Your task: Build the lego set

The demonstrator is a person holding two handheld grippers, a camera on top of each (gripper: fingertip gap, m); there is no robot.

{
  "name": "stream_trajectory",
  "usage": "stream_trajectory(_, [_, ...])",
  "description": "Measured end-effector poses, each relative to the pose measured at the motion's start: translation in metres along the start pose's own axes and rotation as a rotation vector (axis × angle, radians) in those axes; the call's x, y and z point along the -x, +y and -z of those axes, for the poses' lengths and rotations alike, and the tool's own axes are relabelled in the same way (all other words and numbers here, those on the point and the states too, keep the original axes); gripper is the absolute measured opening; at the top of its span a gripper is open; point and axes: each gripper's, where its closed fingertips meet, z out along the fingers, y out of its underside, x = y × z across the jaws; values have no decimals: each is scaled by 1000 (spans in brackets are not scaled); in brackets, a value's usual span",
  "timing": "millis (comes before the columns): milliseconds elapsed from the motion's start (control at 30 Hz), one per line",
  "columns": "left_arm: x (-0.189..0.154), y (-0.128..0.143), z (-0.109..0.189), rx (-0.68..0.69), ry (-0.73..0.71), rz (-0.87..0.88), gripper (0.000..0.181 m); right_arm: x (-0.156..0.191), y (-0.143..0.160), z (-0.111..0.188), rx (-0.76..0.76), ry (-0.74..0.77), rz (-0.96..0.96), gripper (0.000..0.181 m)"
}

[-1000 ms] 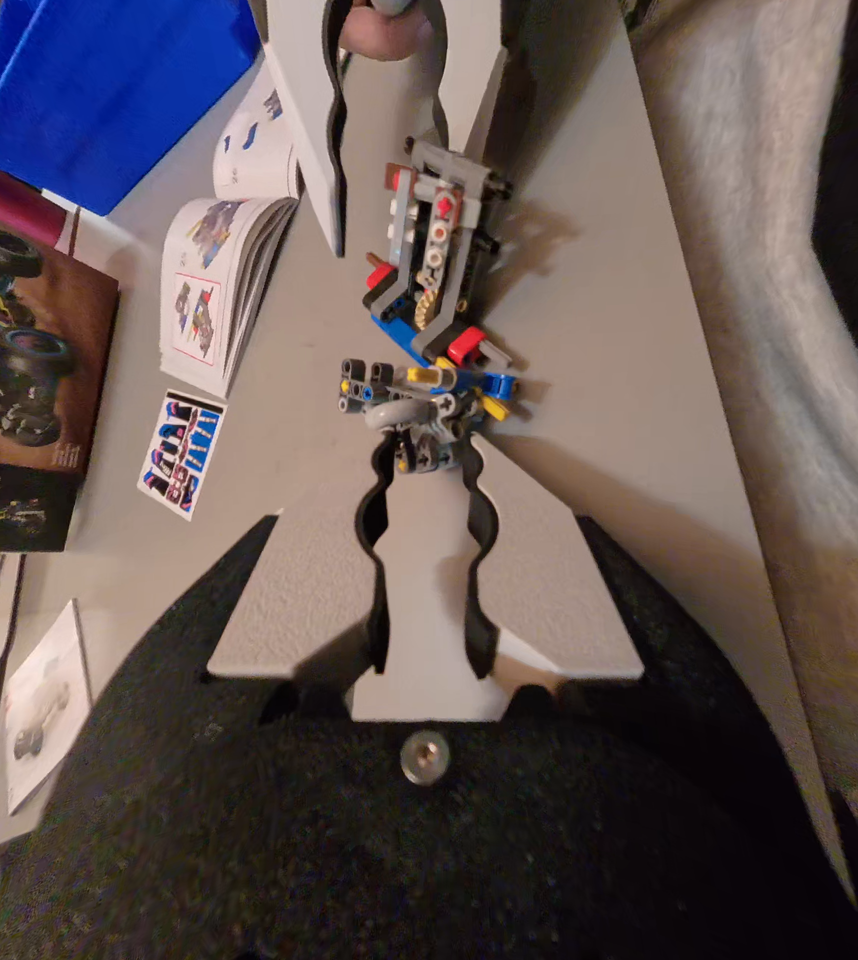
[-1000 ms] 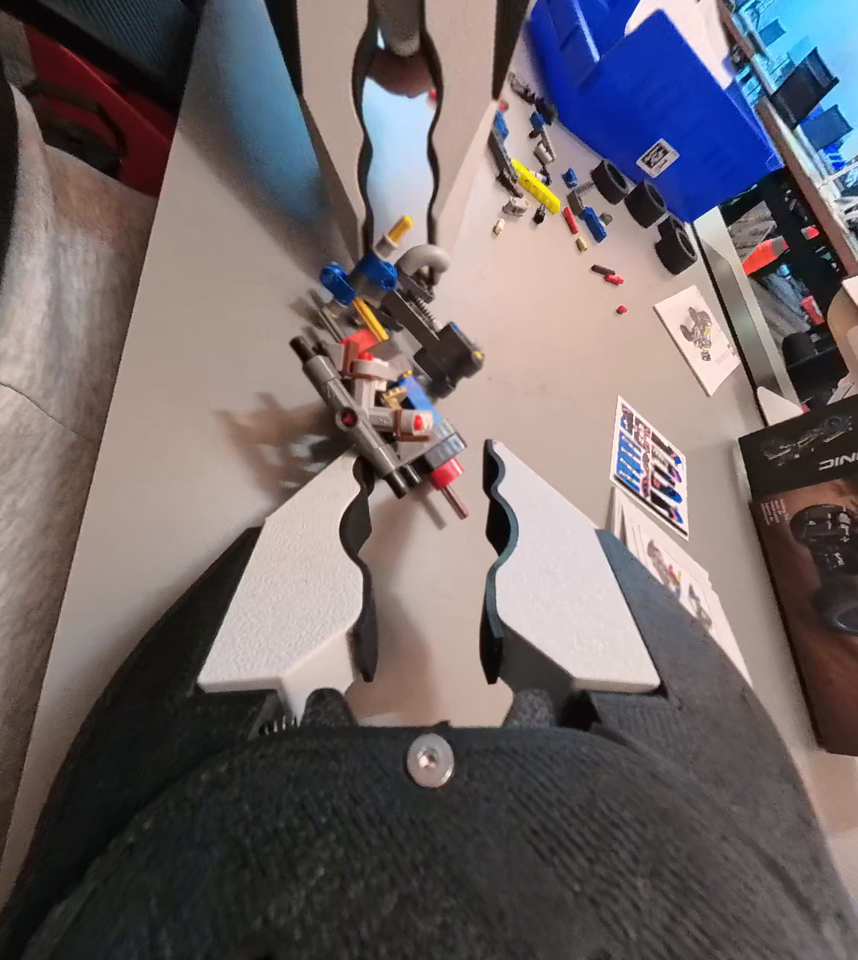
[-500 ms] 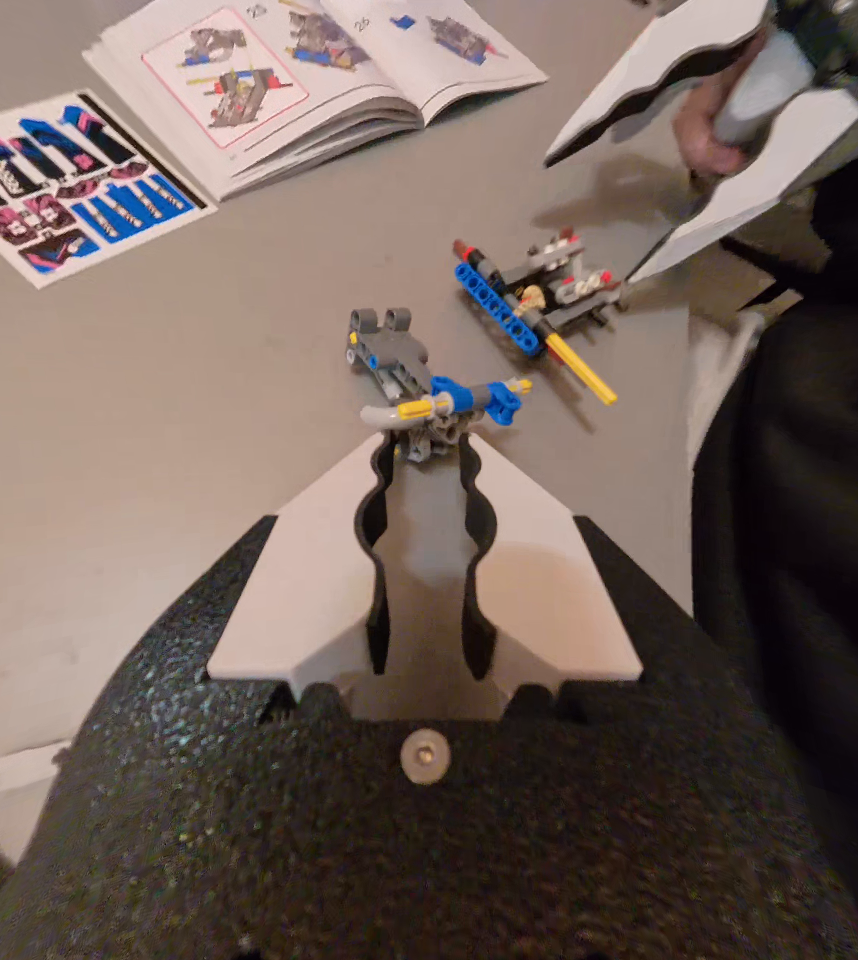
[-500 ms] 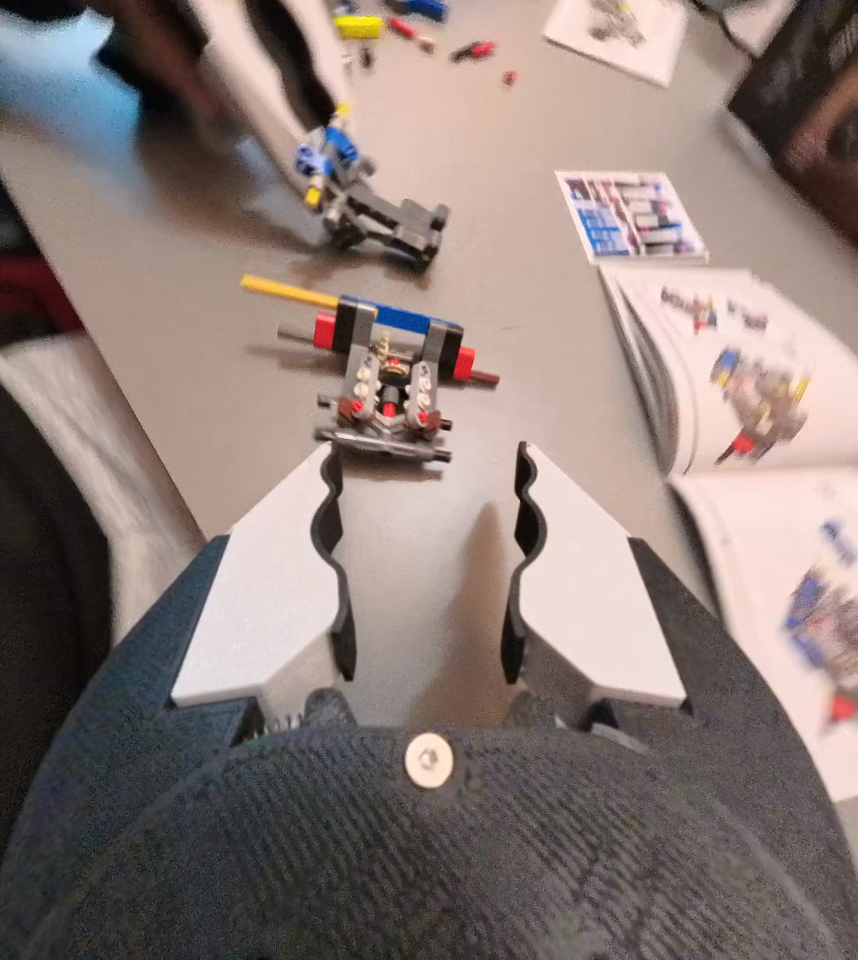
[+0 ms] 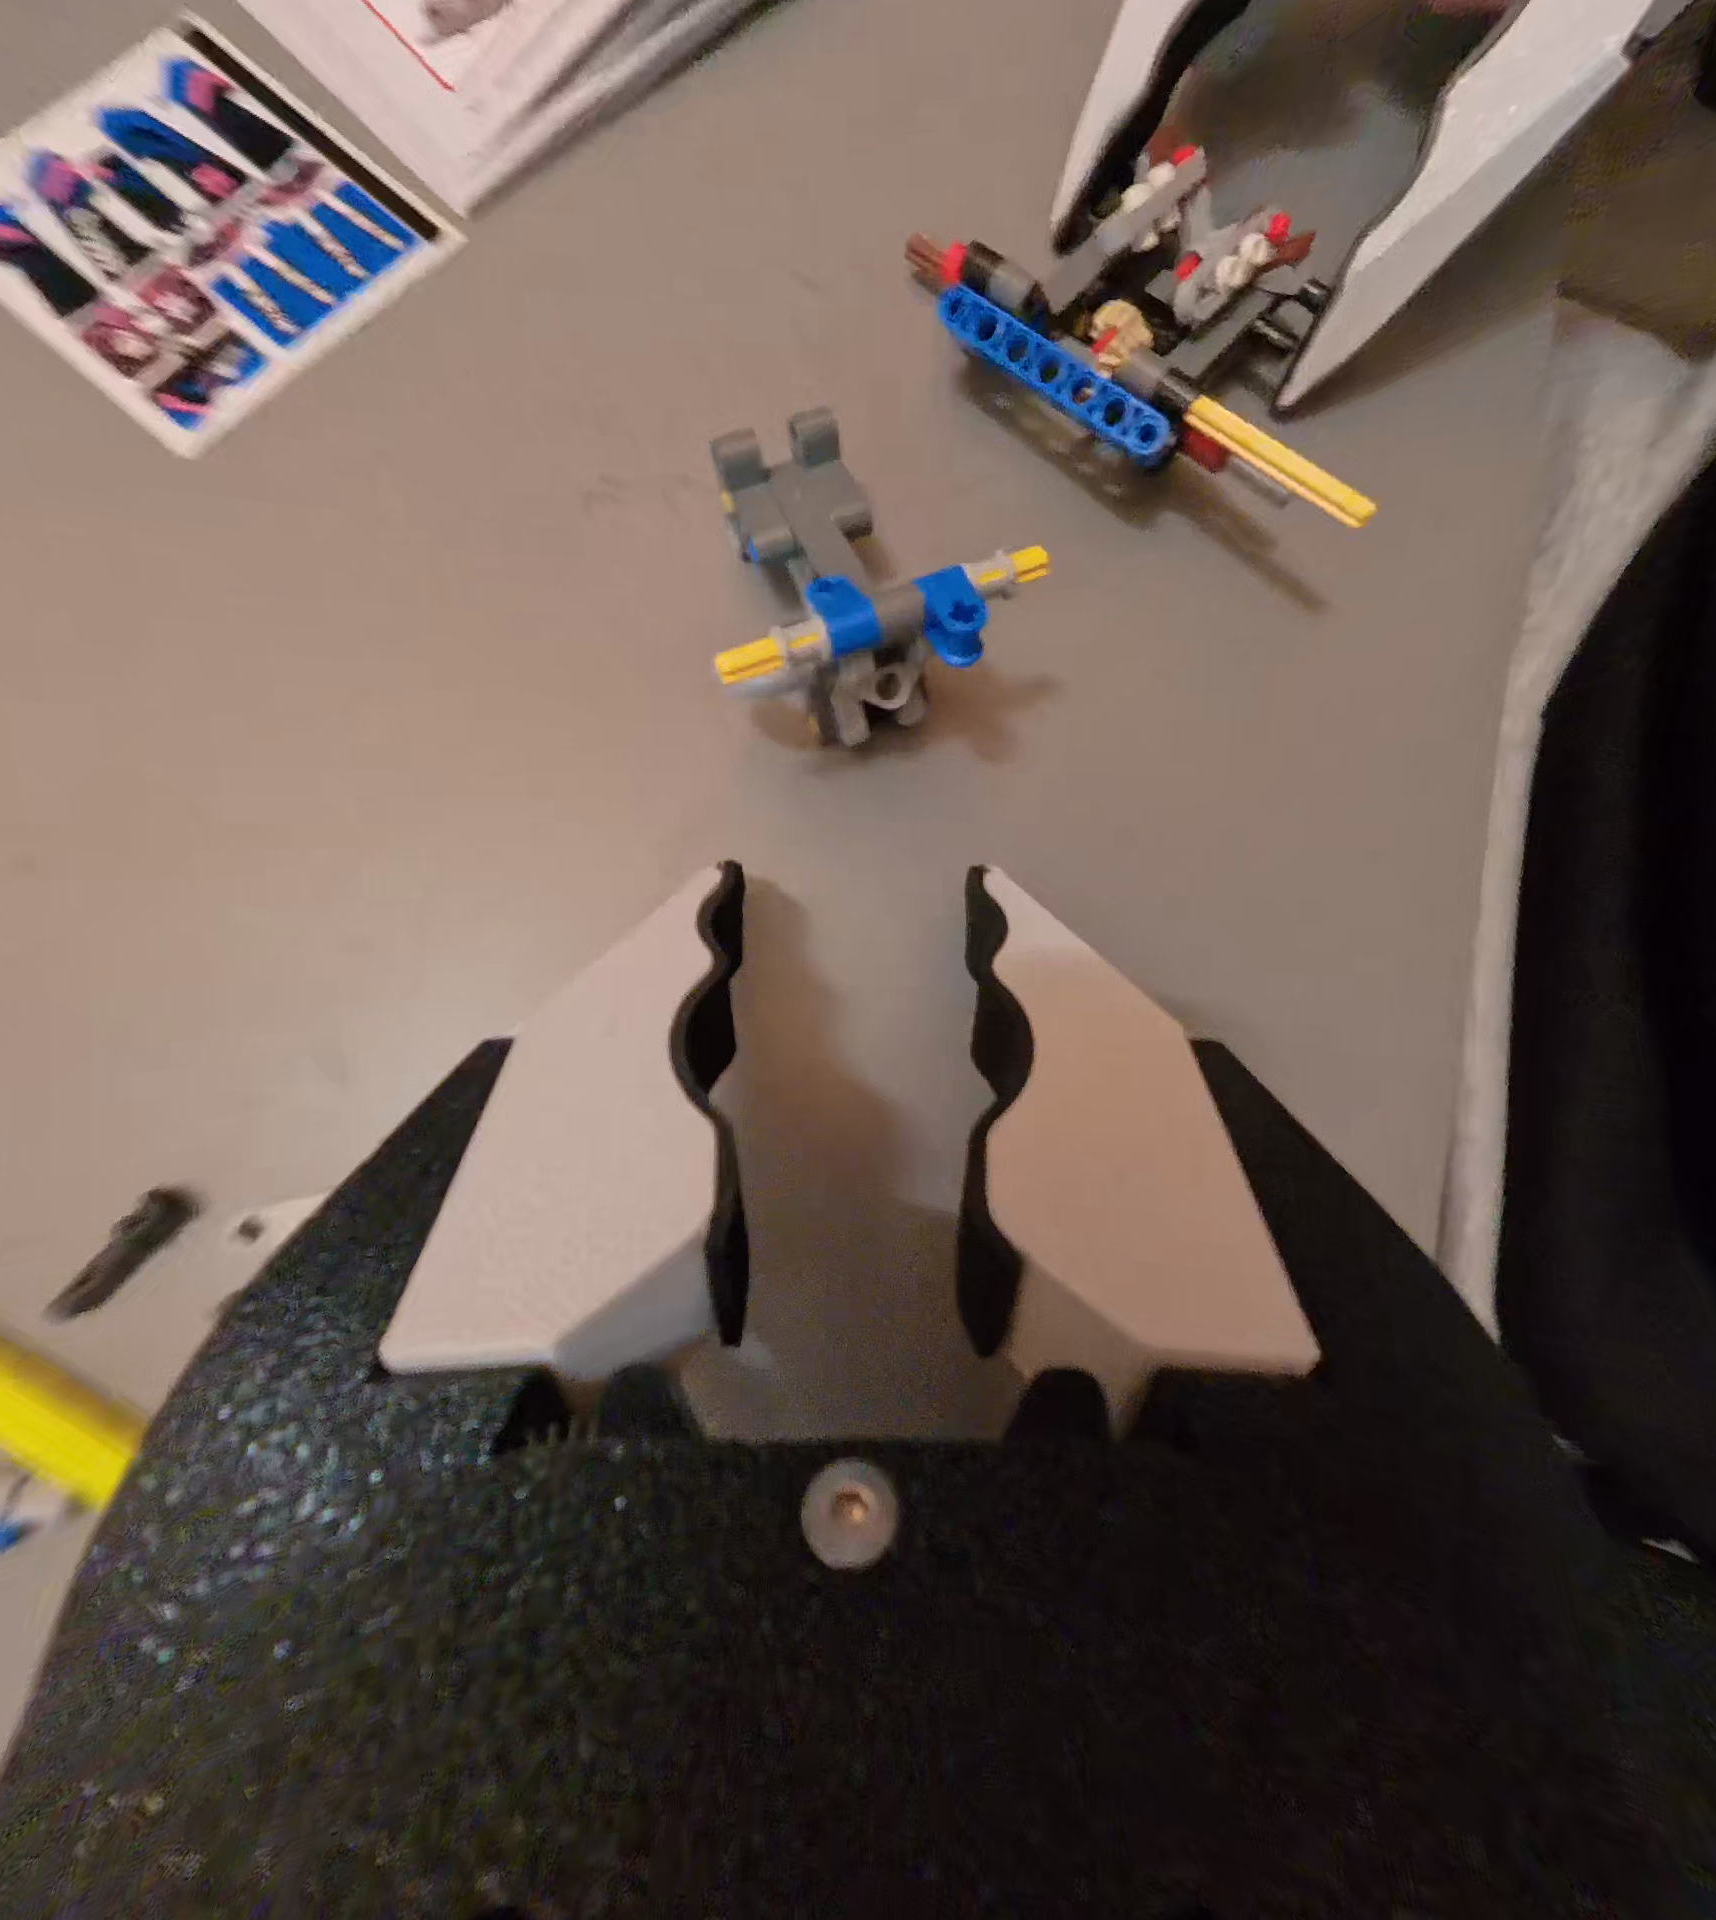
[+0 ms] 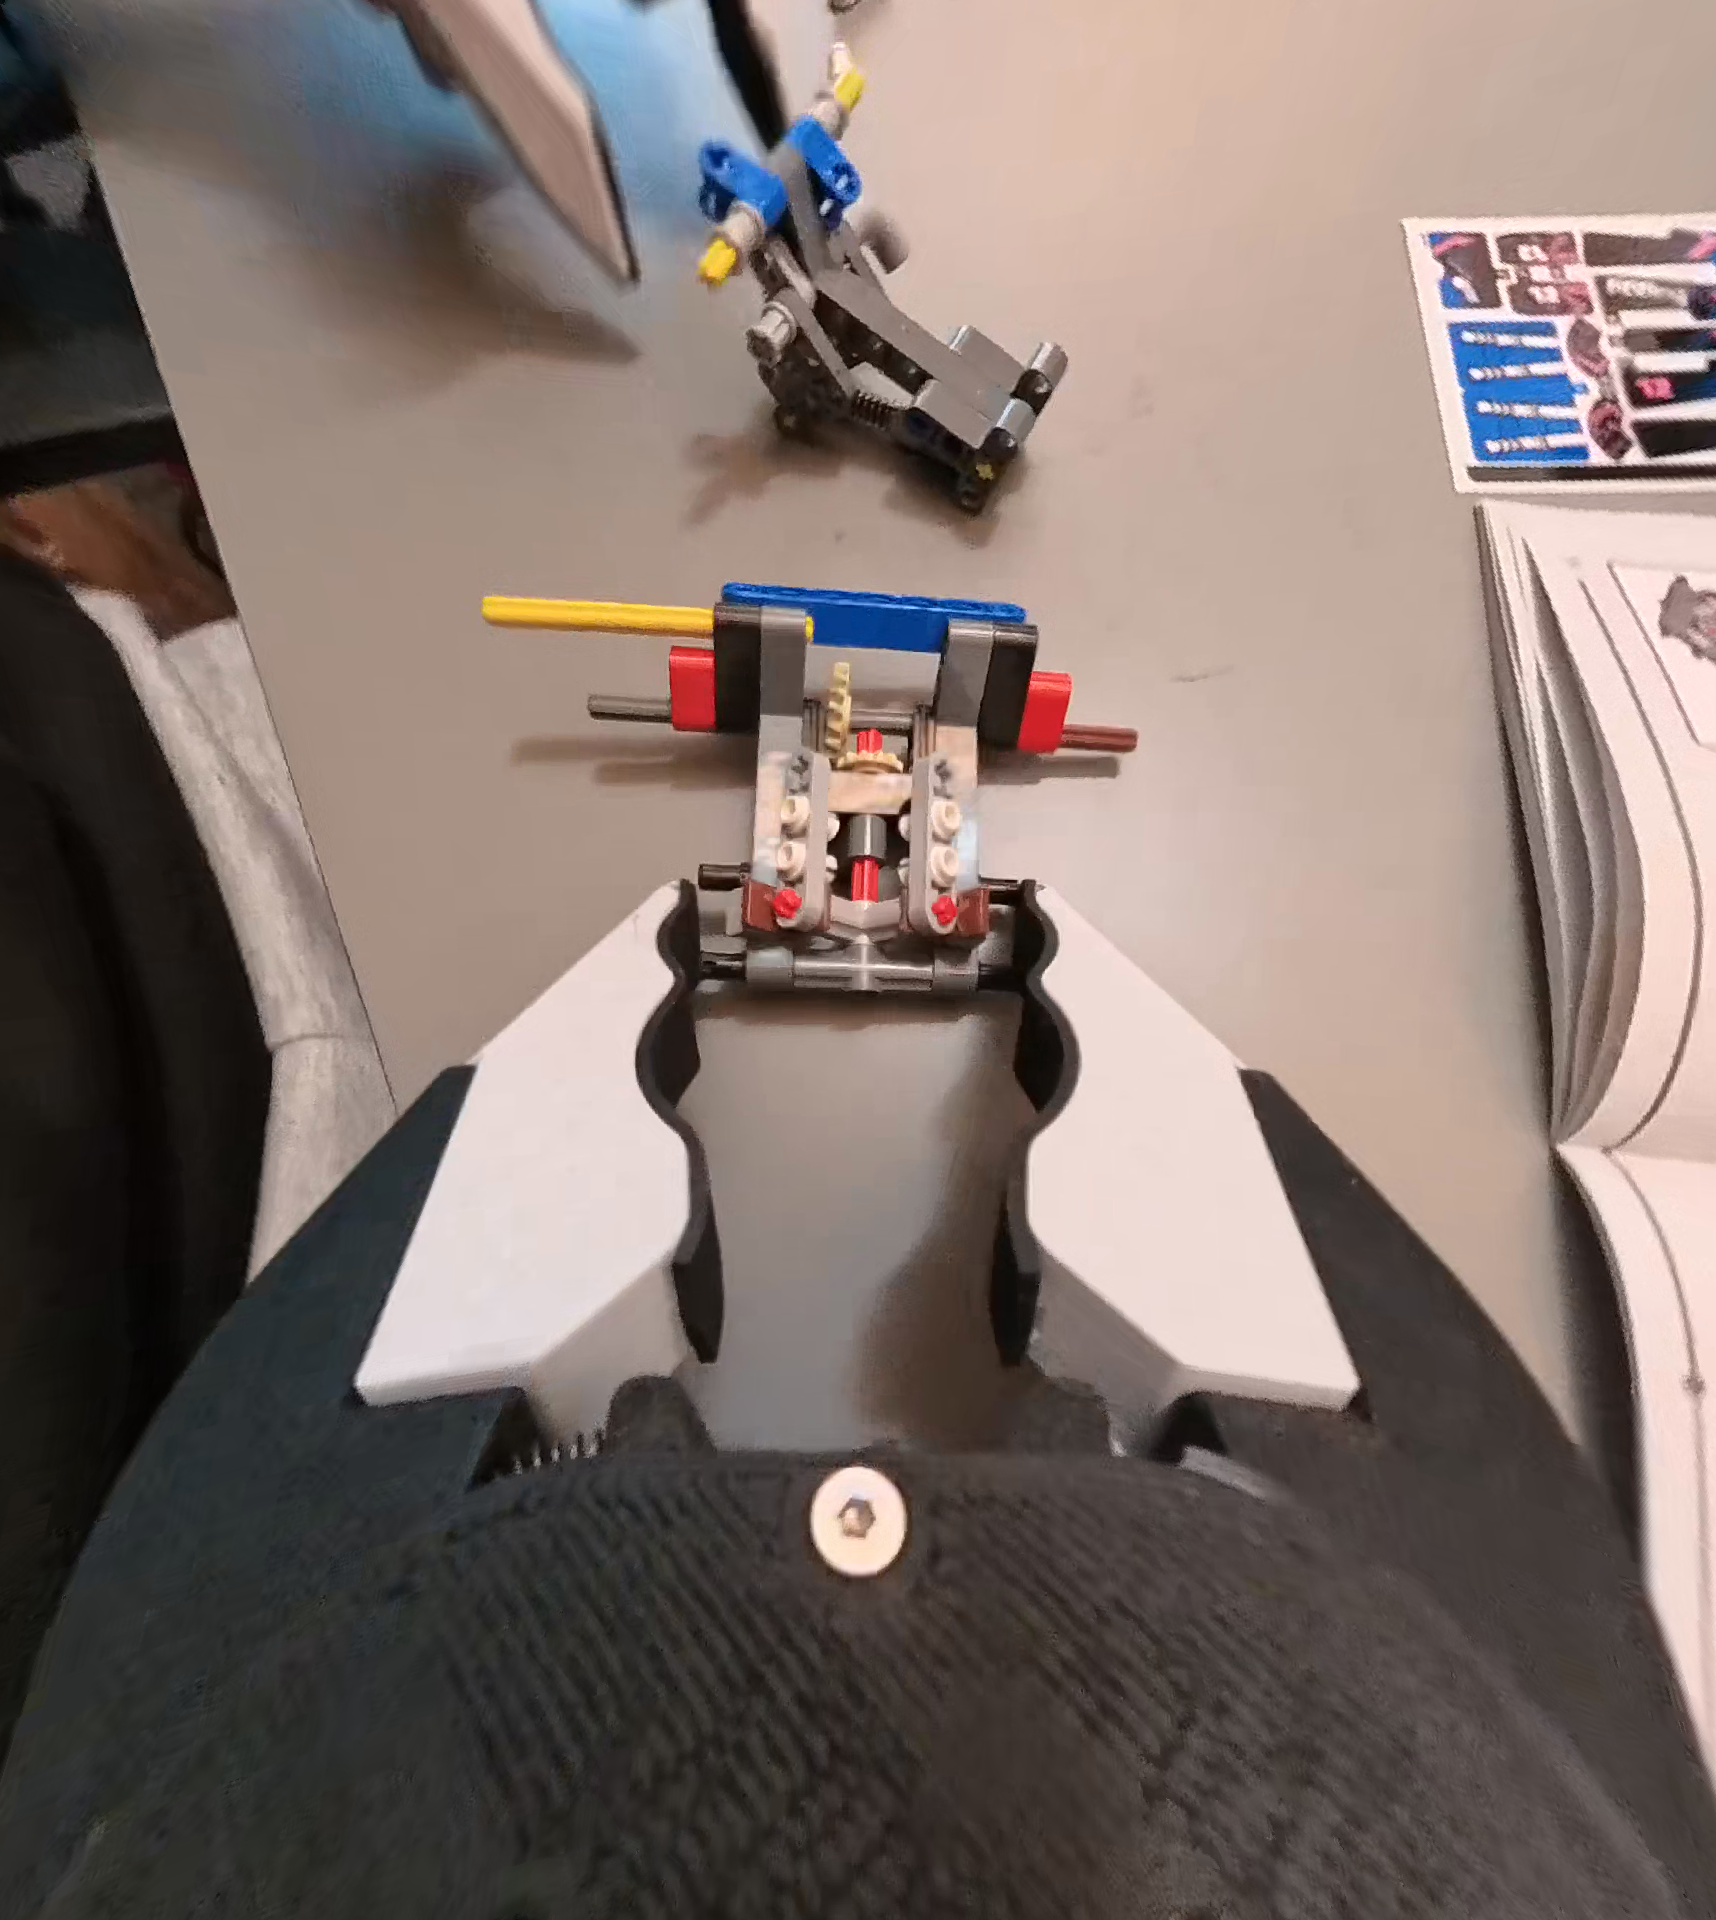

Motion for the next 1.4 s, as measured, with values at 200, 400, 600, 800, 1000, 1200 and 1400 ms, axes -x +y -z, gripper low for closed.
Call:
stream_trajectory(200, [1, -60, 22, -49, -82, -159, 39, -10, -9, 5, 80, -11, 264, 59])
stream_trajectory(400, [-24, -91, -43, 153, 112, -412, 39, -22, -17, 1, 194, -56, 367, 59])
stream_trajectory(600, [-38, -94, -81, 254, 195, -498, 38, -23, -27, -1, 133, -88, 303, 59])
stream_trajectory(800, [-32, -93, -88, 244, 175, -451, 38, -30, -30, -2, 85, -84, 272, 59])
stream_trajectory(1000, [-1, -128, -58, -94, 93, -137, 38, -59, -45, 36, -118, 85, 85, 76])
stream_trajectory(1200, [32, -132, -30, -314, -160, 83, 38, -57, -68, 8, -301, 12, -233, 71])
stream_trajectory(1400, [31, -119, -31, -286, -334, -18, 38, -39, -92, 0, -375, -143, -186, 46])
